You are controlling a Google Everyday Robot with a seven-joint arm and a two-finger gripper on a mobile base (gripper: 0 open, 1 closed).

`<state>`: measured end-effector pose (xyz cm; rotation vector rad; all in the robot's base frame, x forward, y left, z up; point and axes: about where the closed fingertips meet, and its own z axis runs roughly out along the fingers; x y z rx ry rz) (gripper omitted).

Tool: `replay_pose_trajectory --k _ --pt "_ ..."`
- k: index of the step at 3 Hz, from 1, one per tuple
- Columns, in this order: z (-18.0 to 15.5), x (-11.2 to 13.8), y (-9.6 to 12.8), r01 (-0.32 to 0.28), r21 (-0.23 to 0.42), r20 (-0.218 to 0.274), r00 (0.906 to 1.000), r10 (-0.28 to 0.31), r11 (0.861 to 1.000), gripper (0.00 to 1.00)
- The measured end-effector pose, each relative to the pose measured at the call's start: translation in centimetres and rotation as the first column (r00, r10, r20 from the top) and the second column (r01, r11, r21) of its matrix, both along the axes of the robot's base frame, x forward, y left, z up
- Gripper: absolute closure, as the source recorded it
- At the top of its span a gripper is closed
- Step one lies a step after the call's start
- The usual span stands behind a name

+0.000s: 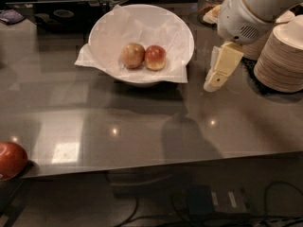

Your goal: Pick apple from white bowl

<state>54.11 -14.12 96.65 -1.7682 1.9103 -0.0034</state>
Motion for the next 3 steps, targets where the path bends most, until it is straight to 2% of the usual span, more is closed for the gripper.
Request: replay_pose_trajectory --k 1,2,3 --pt "-0.6 3.4 3.4 -0.068 0.074 0.047 0.9968 0.064 0.995 0.0" --pt "-0.4 6.9 6.8 -0.149 0.144 0.111 0.9848 0.134 0.978 0.0" --pt "-0.4 9.3 9.0 -0.204 0.204 0.133 0.9747 0.18 0.957 0.0"
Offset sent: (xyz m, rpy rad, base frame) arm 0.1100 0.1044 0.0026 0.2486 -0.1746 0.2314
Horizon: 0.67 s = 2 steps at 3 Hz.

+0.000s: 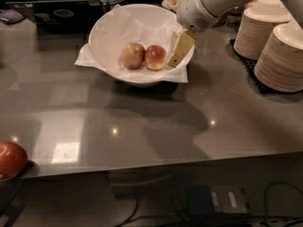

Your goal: Pick apple from white bowl

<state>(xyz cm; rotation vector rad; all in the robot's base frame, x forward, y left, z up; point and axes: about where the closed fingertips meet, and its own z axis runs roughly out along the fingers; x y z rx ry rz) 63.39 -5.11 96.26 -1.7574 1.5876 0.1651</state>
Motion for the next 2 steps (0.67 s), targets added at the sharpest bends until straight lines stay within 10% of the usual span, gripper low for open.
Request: replay_pose_trajectory --k 2 --pt "-1.0 2.7 2.1 -0.035 0.045 -0.012 0.9993 0.035 0.998 0.42"
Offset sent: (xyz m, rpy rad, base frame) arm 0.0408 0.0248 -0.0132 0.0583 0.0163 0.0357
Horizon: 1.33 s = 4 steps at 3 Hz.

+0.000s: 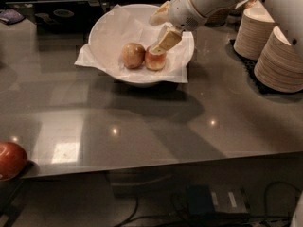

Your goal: Pick apple from white bowl

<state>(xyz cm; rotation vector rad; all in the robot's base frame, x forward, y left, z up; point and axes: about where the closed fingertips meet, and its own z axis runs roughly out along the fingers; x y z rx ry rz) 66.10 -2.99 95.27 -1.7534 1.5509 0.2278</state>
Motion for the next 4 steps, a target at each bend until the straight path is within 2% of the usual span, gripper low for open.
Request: replay_pose_trajectory --k 1,4 --pt "-1.1 1.1 0.4 0.006 -0.01 -0.017 0.9998 -0.007 1.0 0.47" --pt "-6.2 2.8 -0.2 0.048 -0.066 -0.117 0.9915 -0.056 0.997 0.29"
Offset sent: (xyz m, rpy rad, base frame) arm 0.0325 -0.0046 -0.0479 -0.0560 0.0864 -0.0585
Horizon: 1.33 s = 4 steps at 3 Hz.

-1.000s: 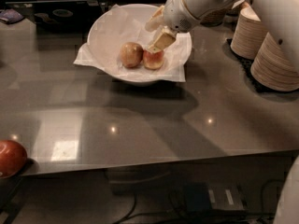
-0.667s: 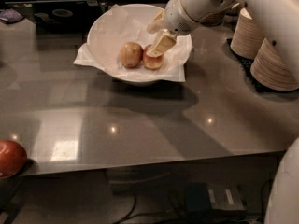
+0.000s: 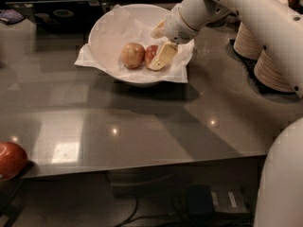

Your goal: Pick apple from white bowl

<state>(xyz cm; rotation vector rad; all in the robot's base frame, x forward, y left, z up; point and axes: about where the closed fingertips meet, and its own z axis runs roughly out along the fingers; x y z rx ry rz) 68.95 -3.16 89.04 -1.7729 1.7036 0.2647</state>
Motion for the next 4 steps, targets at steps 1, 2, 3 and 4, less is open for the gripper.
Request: replay_pose_trajectory --k 1,2,3,4 --pt "-1.2 0.3 0.0 0.009 -0.01 -0.026 0.9996 -0.009 1.0 0.34" --pt "-2.1 0.6 0.0 0.014 -0.018 -0.044 0.9989 -0.015 1.0 0.41" --pt "-2.5 0.7 0.0 0.019 -0.02 -0.052 0.9984 -0.02 1.0 0.6" --pt "-2.5 0.7 0.0 0.019 -0.02 -0.052 0.9984 -0.02 1.0 0.83"
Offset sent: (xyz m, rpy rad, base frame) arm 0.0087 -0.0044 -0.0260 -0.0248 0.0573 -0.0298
